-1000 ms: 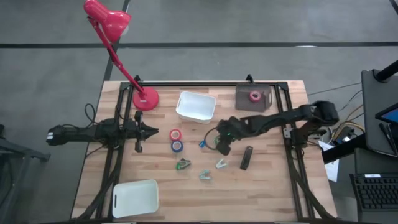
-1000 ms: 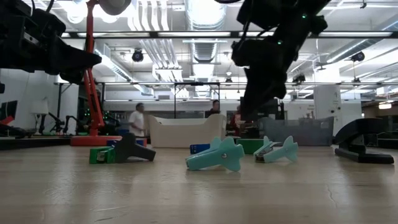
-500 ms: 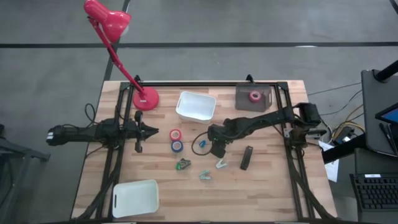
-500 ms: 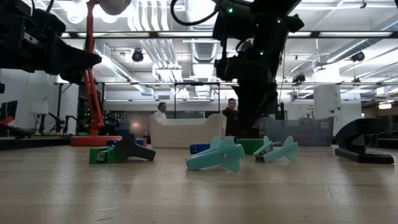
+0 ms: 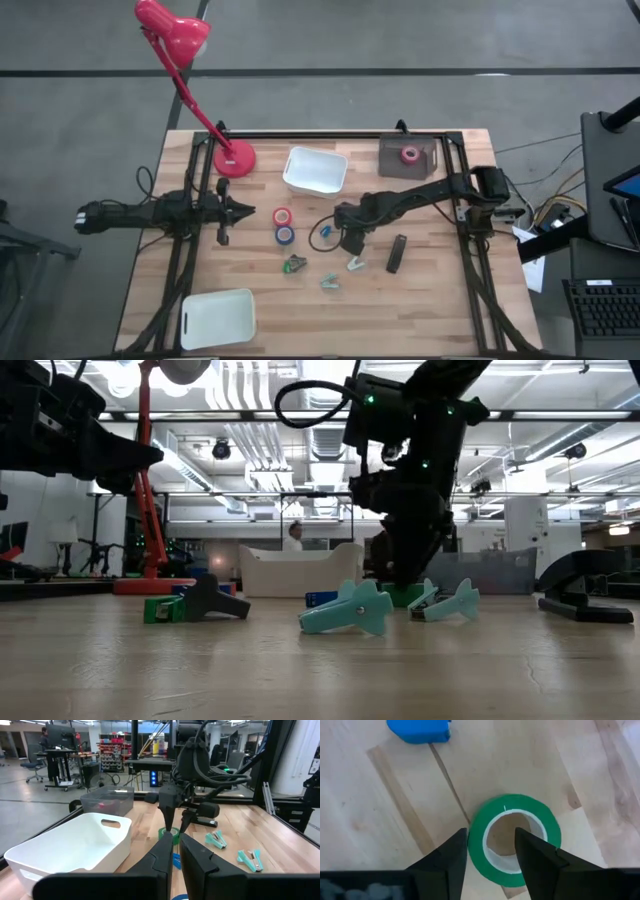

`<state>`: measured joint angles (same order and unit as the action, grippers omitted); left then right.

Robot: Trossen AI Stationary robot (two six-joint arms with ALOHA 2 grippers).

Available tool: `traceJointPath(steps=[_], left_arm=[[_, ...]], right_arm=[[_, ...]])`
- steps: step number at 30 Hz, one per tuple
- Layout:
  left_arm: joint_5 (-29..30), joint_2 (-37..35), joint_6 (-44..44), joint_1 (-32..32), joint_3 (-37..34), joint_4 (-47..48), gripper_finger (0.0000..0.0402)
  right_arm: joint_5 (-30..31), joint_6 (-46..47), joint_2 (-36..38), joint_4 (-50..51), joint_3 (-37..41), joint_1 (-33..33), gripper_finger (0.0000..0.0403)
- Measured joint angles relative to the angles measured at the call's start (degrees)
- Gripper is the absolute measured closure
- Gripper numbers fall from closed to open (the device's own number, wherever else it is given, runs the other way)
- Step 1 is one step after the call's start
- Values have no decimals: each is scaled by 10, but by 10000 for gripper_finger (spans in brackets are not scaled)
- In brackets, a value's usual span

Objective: Pick and place Stapler, Stapler remover, tape
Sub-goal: Put the green tape into the gray bin

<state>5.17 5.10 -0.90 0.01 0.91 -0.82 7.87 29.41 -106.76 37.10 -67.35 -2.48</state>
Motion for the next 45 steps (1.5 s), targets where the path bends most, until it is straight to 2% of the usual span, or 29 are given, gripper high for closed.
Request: traceJointPath(steps=[9,18,21,25,33,45], left_arm=[[0,0,0,0,0,0,364],[0,0,0,0,0,0,364],[0,0,0,0,0,0,364],[0,0,0,0,0,0,364],[0,0,0,0,0,0,364],[0,0,0,0,0,0,364]], right_arm=[[12,8,1,-1,20,0,275],[12,-20,1,1,12,1,355],[12,-35,2,12,-5,1,370],[24,-44,5,63,-41,8,367],[140,-76,34,194,-95,32,355],[163,-63,172,205,-26,167,360]])
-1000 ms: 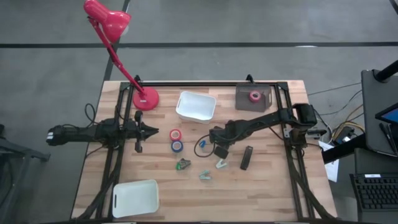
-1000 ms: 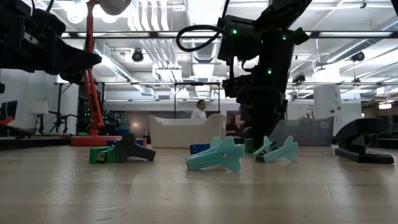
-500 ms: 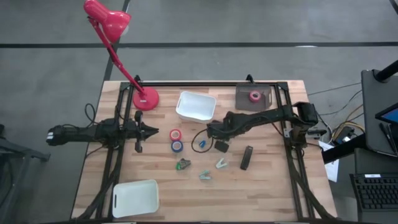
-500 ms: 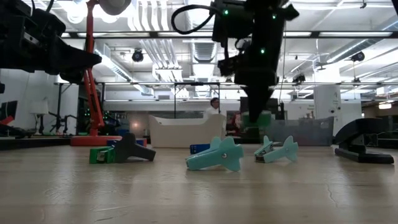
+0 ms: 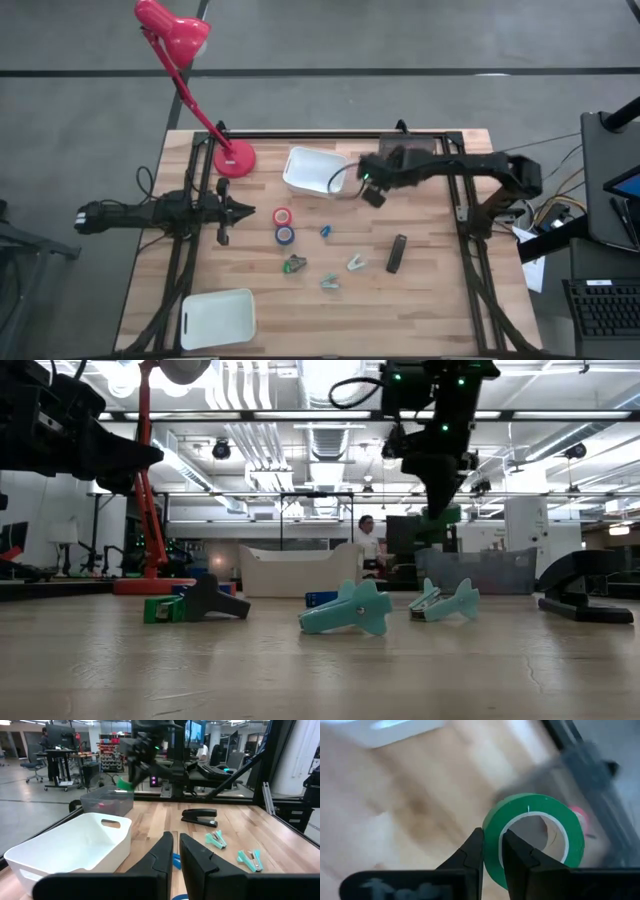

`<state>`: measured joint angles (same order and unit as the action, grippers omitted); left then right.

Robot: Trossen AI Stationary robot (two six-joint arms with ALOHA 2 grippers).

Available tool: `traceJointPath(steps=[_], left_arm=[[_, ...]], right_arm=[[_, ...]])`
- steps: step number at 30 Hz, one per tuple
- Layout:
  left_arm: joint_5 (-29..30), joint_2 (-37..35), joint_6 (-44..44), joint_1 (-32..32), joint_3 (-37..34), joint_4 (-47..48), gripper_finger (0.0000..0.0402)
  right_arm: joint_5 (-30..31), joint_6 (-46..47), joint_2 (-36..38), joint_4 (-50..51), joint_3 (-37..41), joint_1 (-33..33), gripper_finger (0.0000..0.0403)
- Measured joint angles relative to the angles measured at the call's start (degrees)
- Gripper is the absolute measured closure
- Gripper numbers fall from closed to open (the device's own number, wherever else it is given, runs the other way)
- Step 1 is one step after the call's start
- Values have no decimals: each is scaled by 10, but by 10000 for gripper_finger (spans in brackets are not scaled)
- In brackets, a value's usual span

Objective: Pick and place Stapler, Stapler remover, tape
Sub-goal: Put the green tape into the gray bin

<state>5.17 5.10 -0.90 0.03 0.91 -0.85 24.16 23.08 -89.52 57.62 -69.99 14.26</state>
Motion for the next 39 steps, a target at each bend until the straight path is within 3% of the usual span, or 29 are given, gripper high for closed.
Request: traceJointPath(steps=[6,13,17,25,39], left_arm=[[0,0,0,0,0,0,364],[0,0,0,0,0,0,364],[0,0,0,0,0,0,364],[0,0,0,0,0,0,364],[0,0,0,0,0,0,364]], right_arm=[[-13,29,48,-6,39,97,358],[-36,6,45,-30,72,207,356],[-91,-23,34,-71,86,251,355],[-110,-40,1,-115,88,290,355],[-71,-43,-94,-117,71,303,350]])
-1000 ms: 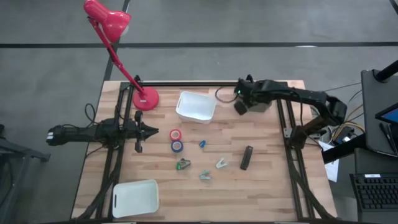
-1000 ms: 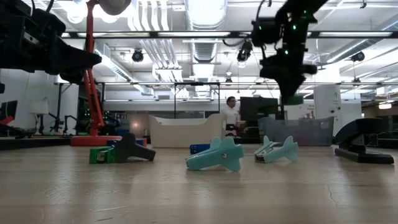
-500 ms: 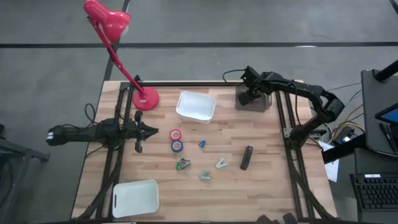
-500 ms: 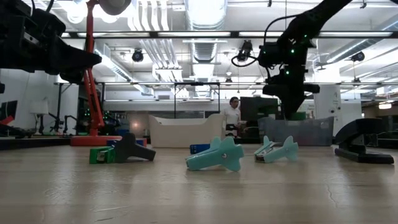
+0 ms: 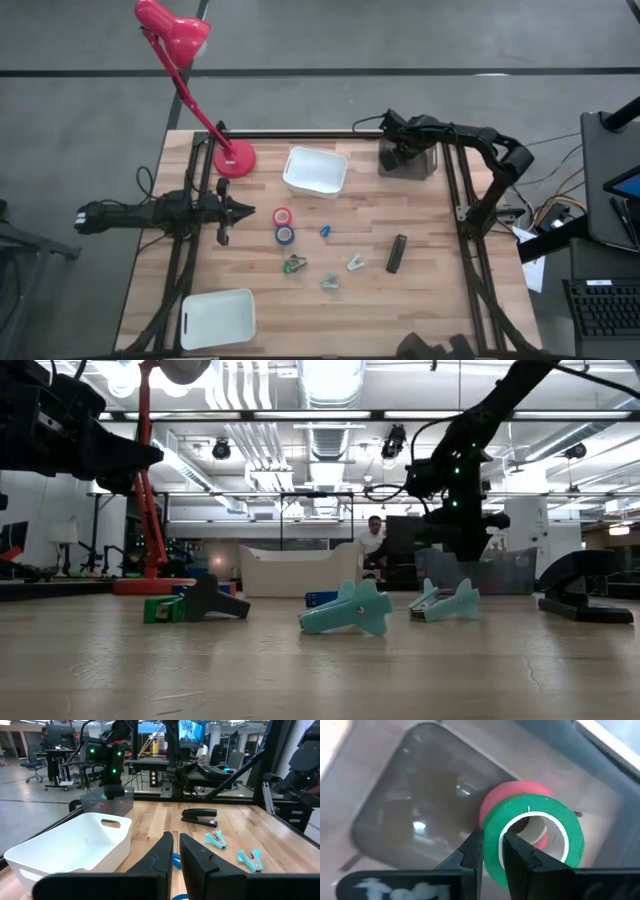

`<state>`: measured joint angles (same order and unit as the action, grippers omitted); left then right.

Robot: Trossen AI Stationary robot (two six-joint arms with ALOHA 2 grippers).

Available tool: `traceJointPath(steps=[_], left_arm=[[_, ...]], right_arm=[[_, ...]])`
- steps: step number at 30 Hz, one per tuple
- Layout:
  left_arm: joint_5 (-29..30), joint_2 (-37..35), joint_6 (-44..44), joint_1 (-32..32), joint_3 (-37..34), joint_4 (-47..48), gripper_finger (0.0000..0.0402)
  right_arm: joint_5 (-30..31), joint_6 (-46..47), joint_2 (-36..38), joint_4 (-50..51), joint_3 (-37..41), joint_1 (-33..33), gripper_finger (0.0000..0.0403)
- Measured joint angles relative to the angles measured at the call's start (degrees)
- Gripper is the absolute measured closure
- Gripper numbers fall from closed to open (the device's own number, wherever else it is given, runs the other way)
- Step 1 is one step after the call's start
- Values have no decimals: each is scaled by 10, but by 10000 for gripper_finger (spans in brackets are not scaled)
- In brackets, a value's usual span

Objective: Pick and place Stapler, Stapler remover, tape
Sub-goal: Put the green tape into the gray bin

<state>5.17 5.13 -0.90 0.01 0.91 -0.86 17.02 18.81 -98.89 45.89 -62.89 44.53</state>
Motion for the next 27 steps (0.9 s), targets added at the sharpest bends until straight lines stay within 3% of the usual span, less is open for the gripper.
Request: traceJointPath(steps=[7,27], left_arm=[[0,0,0,0,0,0,364],[0,0,0,0,-1,-1,364]], right_arm=[[41,-11,-3,-2,0,0,345],[41,-34,-2,-20,3,0,284]])
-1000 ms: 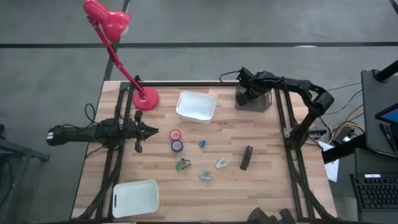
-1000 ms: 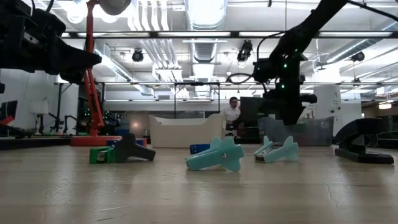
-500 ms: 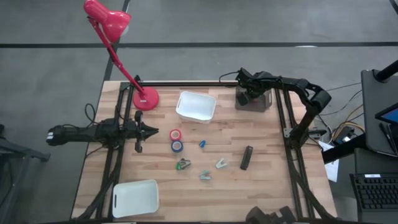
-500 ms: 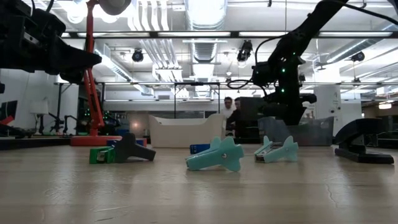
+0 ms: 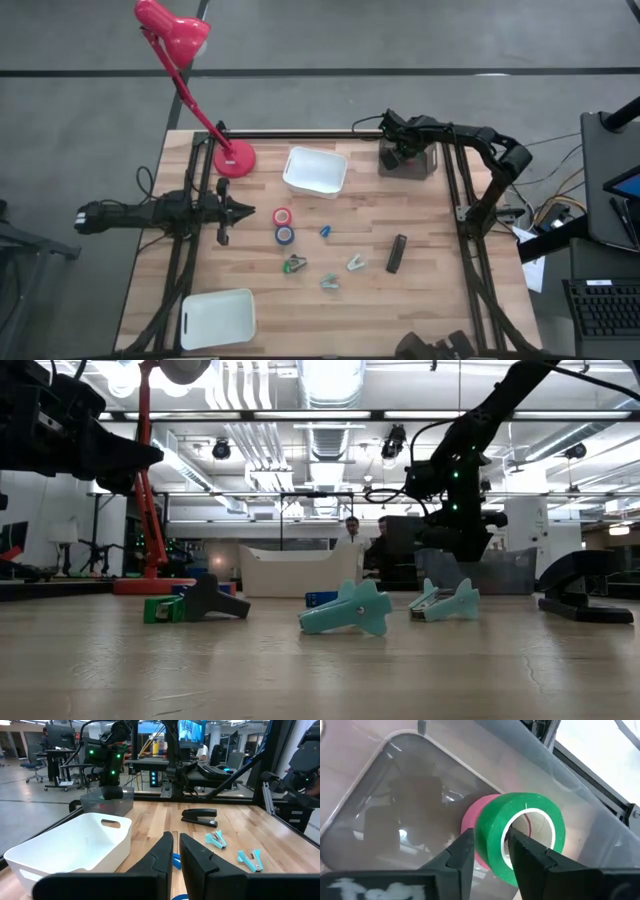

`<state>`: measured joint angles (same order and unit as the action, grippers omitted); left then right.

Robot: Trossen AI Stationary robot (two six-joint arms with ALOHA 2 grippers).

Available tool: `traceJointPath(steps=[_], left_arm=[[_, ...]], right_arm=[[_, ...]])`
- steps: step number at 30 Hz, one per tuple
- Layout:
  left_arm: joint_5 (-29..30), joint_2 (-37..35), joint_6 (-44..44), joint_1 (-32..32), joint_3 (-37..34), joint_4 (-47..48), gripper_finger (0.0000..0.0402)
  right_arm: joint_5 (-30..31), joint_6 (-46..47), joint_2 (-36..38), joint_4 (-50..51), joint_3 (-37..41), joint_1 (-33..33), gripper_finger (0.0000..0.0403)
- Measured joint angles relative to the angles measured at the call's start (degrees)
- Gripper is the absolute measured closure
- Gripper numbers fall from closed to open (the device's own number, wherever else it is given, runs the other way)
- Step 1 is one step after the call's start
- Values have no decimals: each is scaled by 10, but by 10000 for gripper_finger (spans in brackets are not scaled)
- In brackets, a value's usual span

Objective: Pick and place Stapler, Stapler remover, tape
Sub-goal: Put the green tape into the gray bin, then put the blue tape into the gray bin

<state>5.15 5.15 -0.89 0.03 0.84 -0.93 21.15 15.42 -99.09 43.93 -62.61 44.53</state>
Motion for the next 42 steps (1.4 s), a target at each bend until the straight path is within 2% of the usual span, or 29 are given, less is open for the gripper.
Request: traceJointPath(steps=[6,14,19,24,28,33,39,42], left_arm=[[0,0,0,0,0,0,364],[0,0,0,0,0,0,364],[0,0,0,0,0,0,364],[0,0,0,0,0,0,364],[0,0,0,0,0,0,364],[0,0,0,0,0,0,364],[0,0,0,0,0,0,364],[0,0,0,0,0,0,364]], right_arm=[[0,-9,27,7,0,-3,259],[-3,4,104,7,0,-32,245],[-46,23,146,-11,0,-79,249],[-82,12,162,-73,0,-151,258],[-109,-8,158,-150,0,-219,264],[-113,-39,134,-252,0,-298,271],[-113,-62,93,-357,0,-358,276],[-113,-67,65,-374,-14,-377,274]])
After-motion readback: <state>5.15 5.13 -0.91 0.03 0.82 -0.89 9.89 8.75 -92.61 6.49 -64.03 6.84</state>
